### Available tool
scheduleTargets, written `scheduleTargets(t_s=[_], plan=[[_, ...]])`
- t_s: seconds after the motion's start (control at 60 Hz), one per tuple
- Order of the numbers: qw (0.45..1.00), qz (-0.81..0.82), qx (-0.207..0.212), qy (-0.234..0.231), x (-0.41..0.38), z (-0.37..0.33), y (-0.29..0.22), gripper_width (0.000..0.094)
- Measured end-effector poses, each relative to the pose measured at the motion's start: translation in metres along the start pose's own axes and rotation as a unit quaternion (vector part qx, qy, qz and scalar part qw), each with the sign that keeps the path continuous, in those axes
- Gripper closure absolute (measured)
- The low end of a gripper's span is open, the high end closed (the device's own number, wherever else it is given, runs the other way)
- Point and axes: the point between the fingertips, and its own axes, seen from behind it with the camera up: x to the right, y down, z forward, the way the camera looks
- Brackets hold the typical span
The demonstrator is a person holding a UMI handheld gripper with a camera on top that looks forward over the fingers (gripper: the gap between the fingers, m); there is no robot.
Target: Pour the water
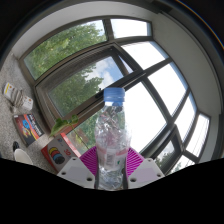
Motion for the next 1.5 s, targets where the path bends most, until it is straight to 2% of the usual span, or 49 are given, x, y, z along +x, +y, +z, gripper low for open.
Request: scheduleTargets(t_s=[0.117,0.217,0.367,0.433,0.65,0.683,0.733,0.883,0.917,0.983,1.033,1.083,1.333,1.5], plan=[[0.956,0.29,-0.038,-0.016,-0.01,-0.013,0.029,0.0619],[0.912,0.402,-0.077,-0.029,-0.055,-0.029,0.071,0.0619],[0.867,0.47,-0.146,-0.075,-0.124,-0.042,0.15,0.0618],[0.869,0.458,-0.168,-0.082,-0.158,-0.047,0.176,0.0618],[0.868,0.433,-0.209,-0.125,-0.24,-0.074,0.224,0.0611],[0.878,0.428,-0.182,-0.115,-0.228,-0.07,0.22,0.0614],[0.883,0.42,-0.174,-0.114,-0.23,-0.072,0.219,0.0594],[0.878,0.417,-0.198,-0.128,-0.231,-0.075,0.222,0.0391],[0.873,0.416,-0.215,-0.132,-0.233,-0.079,0.225,0.0321],[0.865,0.42,-0.237,-0.136,-0.232,-0.089,0.223,0.0065],[0.862,0.417,-0.253,-0.137,-0.225,-0.104,0.219,0.0101],[0.866,0.409,-0.259,-0.128,-0.21,-0.118,0.213,0.0076],[0.855,0.392,-0.322,-0.106,-0.166,-0.226,0.175,0.0082],[0.854,0.379,-0.344,-0.09,-0.149,-0.285,0.166,0.0081]])
